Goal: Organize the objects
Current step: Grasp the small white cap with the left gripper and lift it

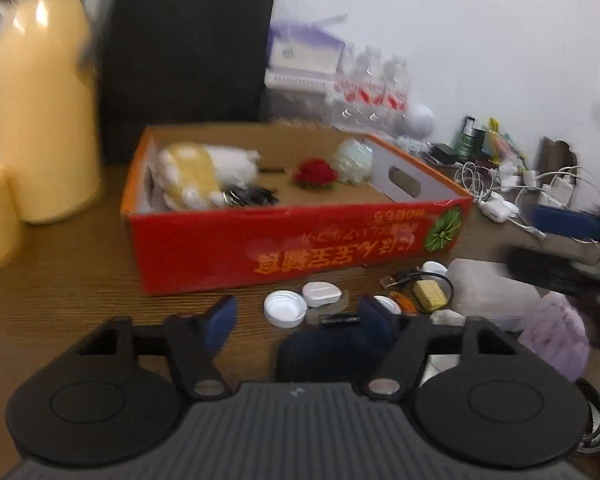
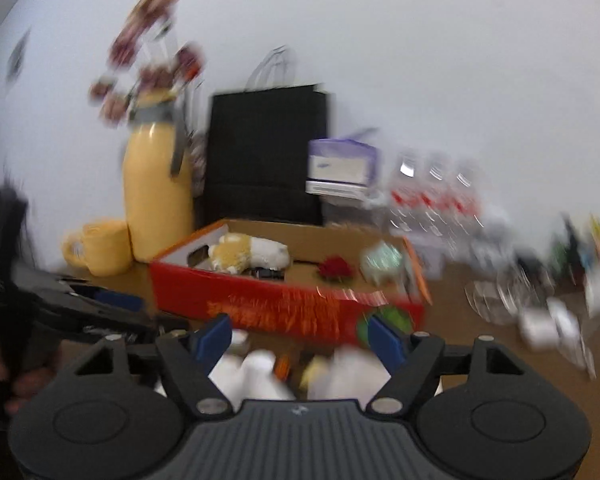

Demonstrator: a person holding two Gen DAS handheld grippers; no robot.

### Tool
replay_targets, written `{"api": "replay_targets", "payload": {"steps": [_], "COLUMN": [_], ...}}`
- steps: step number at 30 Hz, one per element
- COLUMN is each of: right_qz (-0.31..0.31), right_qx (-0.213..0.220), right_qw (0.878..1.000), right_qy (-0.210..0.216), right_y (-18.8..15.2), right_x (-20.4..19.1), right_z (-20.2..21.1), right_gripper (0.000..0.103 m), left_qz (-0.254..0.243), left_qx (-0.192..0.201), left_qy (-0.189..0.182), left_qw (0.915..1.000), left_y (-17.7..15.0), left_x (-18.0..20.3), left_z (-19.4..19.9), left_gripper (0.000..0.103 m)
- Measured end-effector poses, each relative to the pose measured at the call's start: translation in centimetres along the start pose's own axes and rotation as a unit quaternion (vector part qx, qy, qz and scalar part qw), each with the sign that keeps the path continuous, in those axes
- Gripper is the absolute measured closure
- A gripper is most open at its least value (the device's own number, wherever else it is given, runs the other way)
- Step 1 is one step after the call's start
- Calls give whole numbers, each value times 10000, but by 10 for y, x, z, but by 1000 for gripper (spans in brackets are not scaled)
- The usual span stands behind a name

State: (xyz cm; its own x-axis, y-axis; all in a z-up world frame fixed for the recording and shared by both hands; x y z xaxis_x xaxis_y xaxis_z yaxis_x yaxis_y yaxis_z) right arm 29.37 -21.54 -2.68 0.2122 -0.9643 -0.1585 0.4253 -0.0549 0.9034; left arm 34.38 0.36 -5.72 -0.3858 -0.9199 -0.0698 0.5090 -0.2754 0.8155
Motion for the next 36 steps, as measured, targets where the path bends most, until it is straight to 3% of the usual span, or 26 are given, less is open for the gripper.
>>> {"api": "replay_targets", "payload": {"steps": [3, 5, 9, 12, 17, 20, 26, 27, 32, 36], "right_qz": [100, -165, -276, -189, -553, -345, 650, 685, 541, 210], "right_qx": [-792, -1083, -1854, -1855, -2054, -2128, -1587, -1581, -1373, -1265], "right_qw": [9966, 9927, 9807, 9794, 9723, 9733, 9850, 9849, 9889, 9915], "right_qy": [220, 505, 549, 771, 966, 792, 171, 139, 156, 211], "right_y": [14, 20, 12, 4, 1, -2, -16, -15, -1, 7], "right_x": [-9, -12, -25, -30, -22, -28, -50, -51, -44, -30], "right_z": [-63, -96, -144, -151, -161, -160, -142, -141, -120, -97], "right_gripper": [41, 42, 47, 52, 54, 80, 84, 101, 103, 103], "left_qz": [-54, 77, -34, -143, -129, -191, -211, -156, -36, 286], "left_qx": [-250, -137, -52, -89, -70, -79, -35, 32, 329, 572], "left_qy": [72, -97, -270, -237, -314, -241, -38, -43, 462, 626], "left_qw": [9996, 9998, 9996, 9996, 9994, 9995, 9998, 9999, 9984, 9960], "left_y": [-2, -5, -7, -4, -5, -7, -12, -14, -23, -42], "left_x": [-10, -17, -12, -6, -5, -4, -9, -11, -10, -2], "left_z": [-25, -33, -30, -30, -31, -29, -19, -15, 29, 79], "left_gripper": [41, 42, 60, 73, 74, 75, 75, 75, 75, 75]}}
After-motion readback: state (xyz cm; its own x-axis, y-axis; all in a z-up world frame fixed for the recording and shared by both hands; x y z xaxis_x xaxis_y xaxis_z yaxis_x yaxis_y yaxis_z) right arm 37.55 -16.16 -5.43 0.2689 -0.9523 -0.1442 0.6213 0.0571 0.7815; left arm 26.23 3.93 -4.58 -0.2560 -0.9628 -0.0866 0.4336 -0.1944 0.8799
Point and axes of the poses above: each gripper's, at about its wrist camera, not at the fingertips, and z roughly against the way its jaws point, x to its right, y to its top, the point moved 2 cm from there along -z, roughly the way its jaws point, and after that the axes turned 15 degrees about -z, right-handed, at the moved point
